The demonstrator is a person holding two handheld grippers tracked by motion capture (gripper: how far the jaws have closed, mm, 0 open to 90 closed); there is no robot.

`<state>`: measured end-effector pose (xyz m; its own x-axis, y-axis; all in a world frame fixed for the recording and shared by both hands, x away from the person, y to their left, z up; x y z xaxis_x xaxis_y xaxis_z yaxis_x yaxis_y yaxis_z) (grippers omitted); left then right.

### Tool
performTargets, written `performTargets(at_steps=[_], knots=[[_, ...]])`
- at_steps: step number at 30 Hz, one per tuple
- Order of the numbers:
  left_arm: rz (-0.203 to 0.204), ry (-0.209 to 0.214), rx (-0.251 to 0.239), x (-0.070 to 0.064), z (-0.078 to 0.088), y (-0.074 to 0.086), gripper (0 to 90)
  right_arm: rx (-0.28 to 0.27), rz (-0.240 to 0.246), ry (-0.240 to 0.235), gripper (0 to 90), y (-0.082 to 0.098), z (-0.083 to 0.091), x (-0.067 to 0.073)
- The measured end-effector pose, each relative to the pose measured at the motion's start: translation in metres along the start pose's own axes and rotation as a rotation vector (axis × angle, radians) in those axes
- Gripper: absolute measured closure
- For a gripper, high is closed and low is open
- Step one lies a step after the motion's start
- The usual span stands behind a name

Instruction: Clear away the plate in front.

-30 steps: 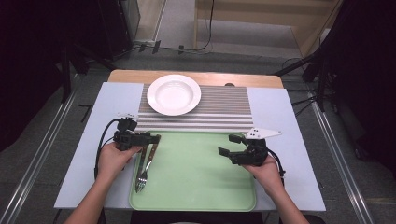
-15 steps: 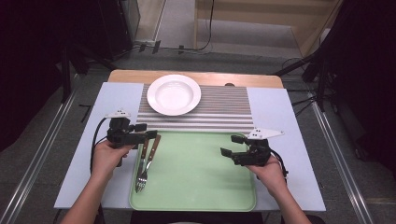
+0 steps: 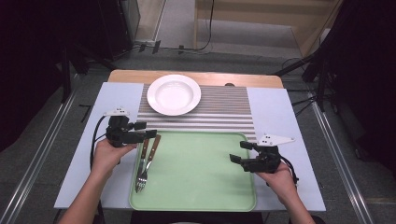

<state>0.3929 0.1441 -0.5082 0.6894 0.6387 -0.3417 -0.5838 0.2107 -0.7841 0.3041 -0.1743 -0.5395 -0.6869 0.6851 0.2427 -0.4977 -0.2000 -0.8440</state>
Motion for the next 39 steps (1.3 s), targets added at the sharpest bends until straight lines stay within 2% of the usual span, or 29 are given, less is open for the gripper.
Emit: performTargets(at_steps=[2, 5, 12, 19, 22, 27, 33, 39], knots=[[0.001, -0.022, -0.009, 0.002, 0.001, -0.002, 28.1, -0.001, -0.002, 0.006, 25.2, 0.002, 0.002, -0.001], [-0.001, -0.020, -0.002, 0.004, 0.002, -0.004, 28.0, 0.003, -0.016, 0.003, 25.3, 0.008, 0.004, -0.002], [0.001, -0.026, 0.002, 0.010, 0.001, -0.012, 28.7, 0.010, -0.013, 0.015, 25.2, 0.019, 0.009, -0.004], [0.007, -0.040, 0.025, 0.019, -0.007, -0.017, 30.1, 0.003, -0.015, 0.021, 25.2, 0.026, 0.016, -0.005], [0.022, -0.042, 0.026, 0.023, -0.011, -0.021, 30.1, 0.008, -0.020, 0.023, 25.2, 0.028, 0.016, -0.004], [0.036, -0.051, 0.033, 0.035, -0.017, -0.029, 29.9, 0.014, -0.023, 0.021, 25.2, 0.030, 0.014, -0.004], [0.080, -0.066, 0.007, 0.056, -0.028, -0.044, 30.1, 0.004, -0.023, 0.019, 25.2, 0.030, 0.013, -0.002], [0.060, -0.104, 0.004, 0.071, -0.030, -0.062, 30.1, 0.008, -0.030, 0.022, 25.2, 0.031, 0.014, -0.002]])
Point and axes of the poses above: each handheld gripper's, and its own axes: z roughly backward along the jaws, y roughly out of its underside, x roughly to its left, the point moved 10 cm from there along -z, roughly forward along the jaws, and after that the axes turned 2 degrees about -x, right-handed, at the moved point
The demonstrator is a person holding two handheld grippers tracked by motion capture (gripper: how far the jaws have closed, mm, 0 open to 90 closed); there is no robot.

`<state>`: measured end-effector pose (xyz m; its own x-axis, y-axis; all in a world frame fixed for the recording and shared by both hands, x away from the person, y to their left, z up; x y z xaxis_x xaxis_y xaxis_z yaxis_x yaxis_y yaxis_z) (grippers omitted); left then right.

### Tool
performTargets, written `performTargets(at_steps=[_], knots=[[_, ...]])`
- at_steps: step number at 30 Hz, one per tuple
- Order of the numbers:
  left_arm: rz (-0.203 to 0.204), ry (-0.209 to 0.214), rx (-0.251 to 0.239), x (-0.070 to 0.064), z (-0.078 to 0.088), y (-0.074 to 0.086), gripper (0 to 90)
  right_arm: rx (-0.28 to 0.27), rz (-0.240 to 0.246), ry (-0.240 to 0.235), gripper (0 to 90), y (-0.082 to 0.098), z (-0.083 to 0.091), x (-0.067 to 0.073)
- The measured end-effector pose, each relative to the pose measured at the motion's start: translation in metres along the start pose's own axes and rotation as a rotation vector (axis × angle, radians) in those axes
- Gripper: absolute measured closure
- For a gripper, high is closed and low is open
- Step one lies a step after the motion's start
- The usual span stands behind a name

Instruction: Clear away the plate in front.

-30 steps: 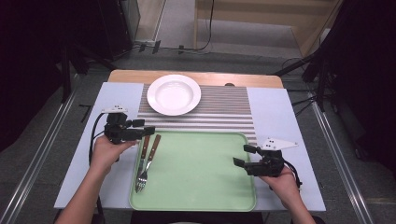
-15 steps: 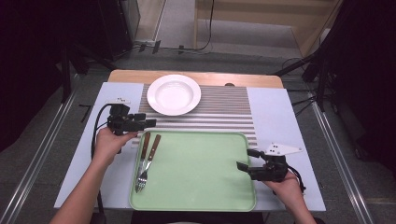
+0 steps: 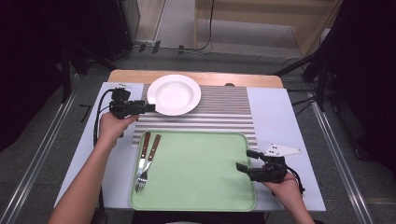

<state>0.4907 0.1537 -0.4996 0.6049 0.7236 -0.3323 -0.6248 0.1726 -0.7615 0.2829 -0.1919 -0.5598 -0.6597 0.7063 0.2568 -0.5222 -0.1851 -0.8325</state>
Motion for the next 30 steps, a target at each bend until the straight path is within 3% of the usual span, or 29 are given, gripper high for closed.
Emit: performTargets(at_steps=[5, 9, 15, 22, 27, 30], knots=[[0.016, -0.020, -0.005, 0.013, -0.004, -0.012, 30.1, -0.001, -0.001, 0.002, 25.2, 0.001, 0.001, 0.000], [-0.007, -0.053, -0.001, 0.022, -0.010, -0.016, 32.1, 0.003, -0.005, 0.001, 25.2, 0.001, 0.000, 0.001], [0.008, -0.074, 0.017, 0.034, -0.021, -0.020, 32.1, 0.003, 0.000, -0.005, 25.2, 0.001, -0.002, 0.002], [0.042, -0.130, -0.006, 0.053, -0.035, -0.031, 32.1, 0.008, 0.003, -0.014, 25.2, 0.001, -0.004, 0.004], [0.028, -0.170, -0.007, 0.060, -0.045, -0.037, 32.1, 0.013, -0.001, -0.015, 25.2, 0.001, -0.005, 0.005], [-0.003, -0.212, -0.011, 0.063, -0.050, -0.037, 32.2, 0.014, -0.001, -0.016, 25.2, 0.002, -0.005, 0.006]])
Point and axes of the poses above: each handheld gripper's, and its own axes: z roughly backward along the jaws, y roughly out of its underside, x roughly to its left, the point moved 10 cm from there along -z, roughly forward along the jaws, and after that the axes turned 2 degrees about -x, right-handed, at the moved point
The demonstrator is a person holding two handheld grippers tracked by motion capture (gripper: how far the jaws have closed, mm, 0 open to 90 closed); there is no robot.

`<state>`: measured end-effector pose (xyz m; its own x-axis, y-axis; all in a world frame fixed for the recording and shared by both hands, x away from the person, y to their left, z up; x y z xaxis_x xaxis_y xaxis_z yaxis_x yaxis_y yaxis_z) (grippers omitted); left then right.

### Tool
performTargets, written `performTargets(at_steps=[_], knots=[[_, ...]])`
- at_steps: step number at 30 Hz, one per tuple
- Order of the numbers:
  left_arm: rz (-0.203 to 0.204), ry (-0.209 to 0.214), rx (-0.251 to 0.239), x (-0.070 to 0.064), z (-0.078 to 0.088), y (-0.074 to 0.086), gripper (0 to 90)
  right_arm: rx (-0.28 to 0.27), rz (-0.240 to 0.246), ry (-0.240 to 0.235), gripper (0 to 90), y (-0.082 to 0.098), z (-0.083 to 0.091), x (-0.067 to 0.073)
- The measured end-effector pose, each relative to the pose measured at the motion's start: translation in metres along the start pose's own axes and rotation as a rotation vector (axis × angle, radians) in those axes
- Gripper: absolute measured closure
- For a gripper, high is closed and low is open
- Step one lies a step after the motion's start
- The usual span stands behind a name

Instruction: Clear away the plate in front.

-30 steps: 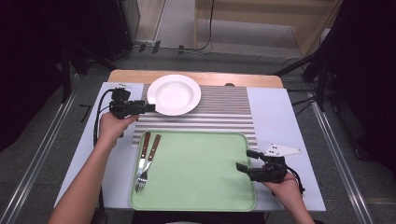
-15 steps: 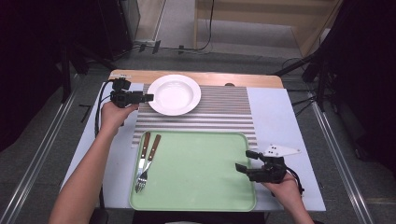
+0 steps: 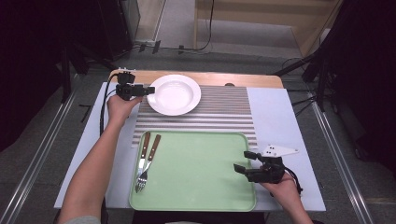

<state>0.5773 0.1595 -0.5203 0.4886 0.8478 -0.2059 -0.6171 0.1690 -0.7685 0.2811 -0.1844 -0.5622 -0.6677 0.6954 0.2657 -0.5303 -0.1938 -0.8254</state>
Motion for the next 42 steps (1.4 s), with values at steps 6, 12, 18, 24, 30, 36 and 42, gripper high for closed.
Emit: performTargets(at_steps=[6, 12, 18, 24, 30, 36, 42], knots=[[0.030, 0.021, 0.002, -0.005, -0.015, 0.005, 32.2, 0.004, 0.010, -0.006, 25.2, 0.001, -0.001, 0.002], [0.072, -0.011, 0.005, 0.002, -0.029, 0.011, 32.5, -0.002, 0.008, -0.004, 25.2, 0.001, 0.000, 0.001], [0.103, -0.020, 0.000, 0.006, -0.039, 0.016, 32.6, -0.002, 0.008, 0.000, 25.2, 0.001, 0.002, 0.000], [0.131, 0.004, -0.020, -0.001, -0.049, 0.019, 35.0, -0.012, 0.011, 0.003, 25.2, 0.000, 0.005, 0.000], [0.168, 0.025, -0.052, -0.004, -0.055, 0.022, 37.2, -0.016, 0.007, 0.003, 25.2, -0.001, 0.006, 0.000], [0.213, 0.045, -0.075, -0.004, -0.055, 0.023, 41.5, -0.021, 0.000, 0.010, 25.2, -0.001, 0.009, -0.002], [0.188, 0.013, -0.065, -0.004, -0.056, 0.023, 44.2, -0.021, 0.003, 0.008, 25.2, -0.001, 0.007, -0.002]])
Point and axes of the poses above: each handheld gripper's, and its own axes: z roughly backward along the jaws, y roughly out of its underside, x roughly to its left, the point moved 10 cm from there along -z, roughly forward along the jaws, and after that the axes turned 2 degrees about -x, right-handed, at the moved point
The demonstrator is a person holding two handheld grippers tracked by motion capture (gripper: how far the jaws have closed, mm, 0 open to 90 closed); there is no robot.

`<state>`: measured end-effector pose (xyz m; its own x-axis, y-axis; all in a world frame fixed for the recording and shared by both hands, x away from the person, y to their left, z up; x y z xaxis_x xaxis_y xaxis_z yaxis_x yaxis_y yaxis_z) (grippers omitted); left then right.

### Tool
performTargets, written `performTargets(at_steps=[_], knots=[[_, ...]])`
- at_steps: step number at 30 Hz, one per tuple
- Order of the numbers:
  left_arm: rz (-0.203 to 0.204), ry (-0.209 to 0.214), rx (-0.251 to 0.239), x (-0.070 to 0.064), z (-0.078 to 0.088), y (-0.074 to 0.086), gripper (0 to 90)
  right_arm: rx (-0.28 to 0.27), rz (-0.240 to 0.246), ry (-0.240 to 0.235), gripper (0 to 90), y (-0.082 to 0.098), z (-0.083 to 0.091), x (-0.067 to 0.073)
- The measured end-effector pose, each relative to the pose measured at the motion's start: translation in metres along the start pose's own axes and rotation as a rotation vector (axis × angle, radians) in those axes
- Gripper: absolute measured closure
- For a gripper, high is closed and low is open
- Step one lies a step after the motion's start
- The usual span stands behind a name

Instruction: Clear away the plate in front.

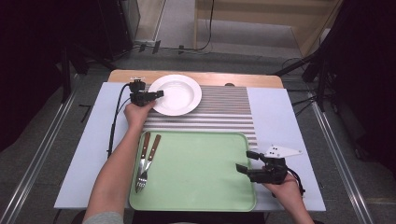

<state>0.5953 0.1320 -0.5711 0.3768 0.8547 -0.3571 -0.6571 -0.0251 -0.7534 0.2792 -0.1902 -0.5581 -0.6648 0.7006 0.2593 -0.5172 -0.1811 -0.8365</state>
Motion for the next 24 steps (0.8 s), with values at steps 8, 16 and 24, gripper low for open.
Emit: performTargets(at_steps=[8, 16, 24], knots=[[0.020, -0.019, -0.001, -0.001, -0.001, 0.001, 56.0, 0.002, 0.003, 0.001, 25.2, 0.000, -0.001, -0.001], [0.083, 0.053, 0.005, -0.005, -0.003, 0.002, 63.4, 0.007, -0.004, 0.000, 25.2, 0.000, -0.001, -0.002], [0.045, 0.105, 0.031, -0.028, 0.006, -0.011, 74.4, 0.007, 0.000, 0.001, 25.2, -0.001, -0.003, -0.003]])
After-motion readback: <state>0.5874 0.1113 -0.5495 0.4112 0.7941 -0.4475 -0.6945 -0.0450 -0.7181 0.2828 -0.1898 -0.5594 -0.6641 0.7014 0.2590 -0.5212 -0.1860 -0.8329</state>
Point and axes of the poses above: each handheld gripper's, and its own axes: z roughly backward along the jaws, y roughly out of its underside, x roughly to its left, the point moved 10 cm from there along -z, roughly forward along the jaws, and after that the axes turned 2 degrees about -x, right-handed, at the moved point
